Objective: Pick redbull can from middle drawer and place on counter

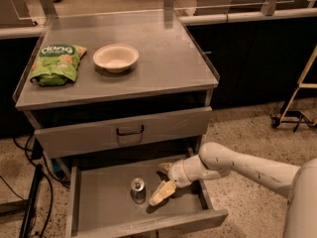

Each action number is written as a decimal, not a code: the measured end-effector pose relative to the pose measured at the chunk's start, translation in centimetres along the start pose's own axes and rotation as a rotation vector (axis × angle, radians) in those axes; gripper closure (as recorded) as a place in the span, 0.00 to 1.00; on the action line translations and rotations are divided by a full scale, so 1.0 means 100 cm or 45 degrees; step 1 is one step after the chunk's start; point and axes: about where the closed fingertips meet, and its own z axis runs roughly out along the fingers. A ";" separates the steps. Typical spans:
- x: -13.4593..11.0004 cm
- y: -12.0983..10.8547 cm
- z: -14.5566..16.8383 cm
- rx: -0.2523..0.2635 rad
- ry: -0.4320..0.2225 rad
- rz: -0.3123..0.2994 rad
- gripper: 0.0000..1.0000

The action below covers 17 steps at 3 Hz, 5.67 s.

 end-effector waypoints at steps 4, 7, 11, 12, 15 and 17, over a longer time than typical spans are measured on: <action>0.013 -0.006 0.029 -0.007 -0.111 0.081 0.00; -0.029 -0.026 0.062 -0.092 -0.220 -0.007 0.00; -0.008 -0.011 0.079 -0.135 -0.263 0.001 0.14; -0.008 -0.011 0.079 -0.135 -0.263 0.001 0.37; -0.016 -0.008 0.077 -0.137 -0.271 -0.019 1.00; -0.083 0.032 0.027 -0.077 -0.367 -0.159 1.00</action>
Offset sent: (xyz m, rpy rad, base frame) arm 0.0143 0.0136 -0.0252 0.0577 0.0339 -0.0601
